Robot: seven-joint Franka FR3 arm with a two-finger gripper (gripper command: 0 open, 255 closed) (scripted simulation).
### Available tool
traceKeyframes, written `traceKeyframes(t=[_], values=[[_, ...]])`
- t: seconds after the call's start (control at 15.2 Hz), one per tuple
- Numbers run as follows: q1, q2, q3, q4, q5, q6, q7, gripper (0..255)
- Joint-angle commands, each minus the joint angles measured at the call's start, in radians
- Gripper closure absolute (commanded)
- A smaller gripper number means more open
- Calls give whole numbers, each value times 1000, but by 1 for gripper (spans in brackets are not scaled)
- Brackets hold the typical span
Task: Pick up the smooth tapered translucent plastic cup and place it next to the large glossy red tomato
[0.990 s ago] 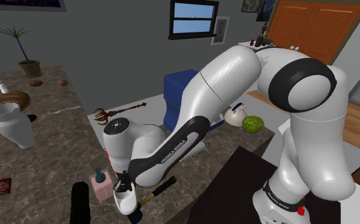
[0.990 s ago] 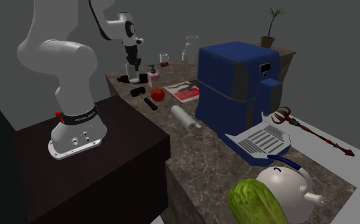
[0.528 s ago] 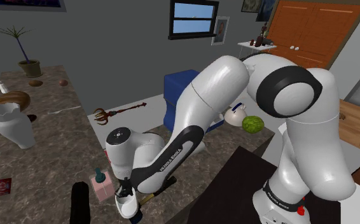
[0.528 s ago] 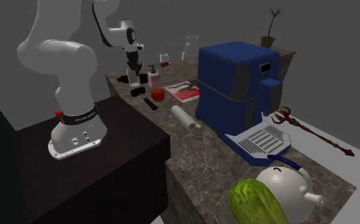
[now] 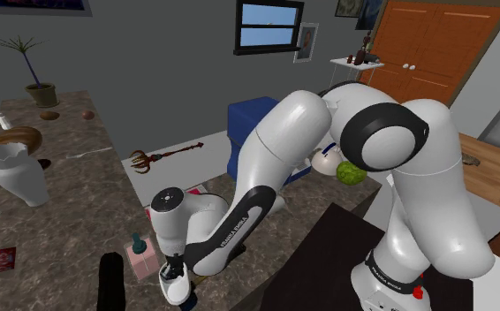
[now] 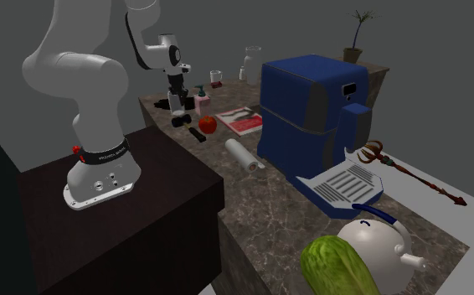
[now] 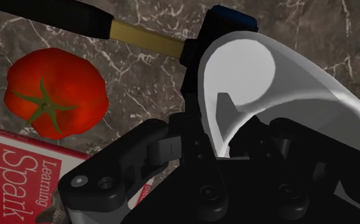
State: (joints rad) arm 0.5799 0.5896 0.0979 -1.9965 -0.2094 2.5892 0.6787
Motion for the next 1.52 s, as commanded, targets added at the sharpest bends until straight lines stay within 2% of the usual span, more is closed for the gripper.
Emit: traceKeyframes(t=[0.0,0.59,0.66,0.99,1.25,1.45], values=[[6,37,-4,5,-5,18,6,255],[8,52,-7,10,-8,28,8,255],[6,50,-9,-1,-9,37,7,0],[8,52,-7,10,-8,28,8,0],[-3,-58,14,-16,14,-56,-7,0],[-3,-58,14,-16,15,-56,-7,0]])
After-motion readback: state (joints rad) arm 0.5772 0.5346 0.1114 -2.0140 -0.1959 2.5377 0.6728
